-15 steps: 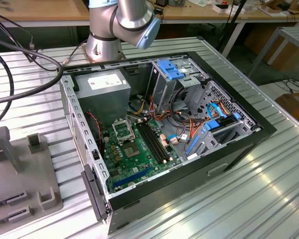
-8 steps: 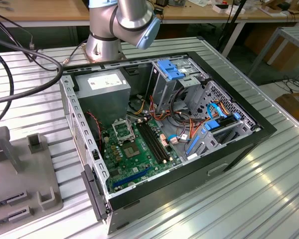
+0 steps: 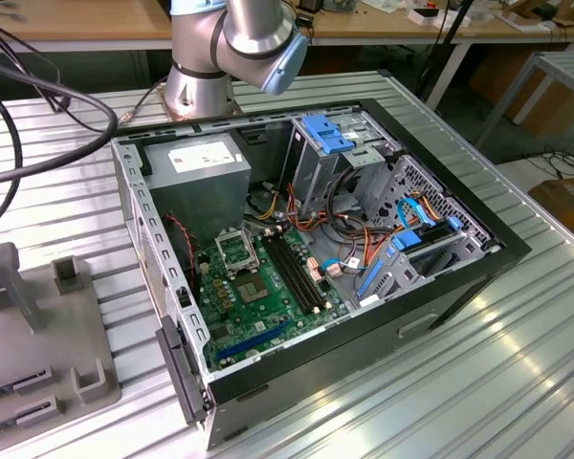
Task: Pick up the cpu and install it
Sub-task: 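Pick up the cpu and move it towards the insertion slot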
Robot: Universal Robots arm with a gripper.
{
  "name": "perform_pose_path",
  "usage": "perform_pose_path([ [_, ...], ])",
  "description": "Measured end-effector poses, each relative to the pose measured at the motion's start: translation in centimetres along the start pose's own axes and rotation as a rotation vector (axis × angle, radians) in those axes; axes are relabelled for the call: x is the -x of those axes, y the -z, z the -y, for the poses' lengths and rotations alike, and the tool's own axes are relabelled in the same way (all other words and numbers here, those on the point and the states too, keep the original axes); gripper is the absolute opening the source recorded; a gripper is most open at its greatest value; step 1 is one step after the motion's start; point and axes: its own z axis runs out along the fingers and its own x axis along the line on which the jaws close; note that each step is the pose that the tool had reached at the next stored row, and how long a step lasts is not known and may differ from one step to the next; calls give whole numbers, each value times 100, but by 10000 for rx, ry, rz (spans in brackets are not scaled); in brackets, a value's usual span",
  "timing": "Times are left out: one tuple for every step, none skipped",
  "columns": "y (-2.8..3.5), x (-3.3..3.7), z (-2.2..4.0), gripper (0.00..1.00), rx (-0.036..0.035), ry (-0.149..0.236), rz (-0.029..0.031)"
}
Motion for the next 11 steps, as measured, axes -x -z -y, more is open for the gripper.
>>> perform_pose_path([
  [13,0,0,47,0,0,0],
  [27,0,0,47,0,0,0],
  [41,-1,0,47,0,0,0],
  [56,-1,1,47,0,0,0],
  [72,-1,1,47,0,0,0],
  [88,-2,1,47,0,-1,0],
  [103,-2,1,47,0,0,0],
  [118,-2,2,47,0,0,1],
  [132,-2,2,47,0,0,0],
  [145,-2,2,47,1,0,1],
  [151,-2,2,47,1,0,1],
])
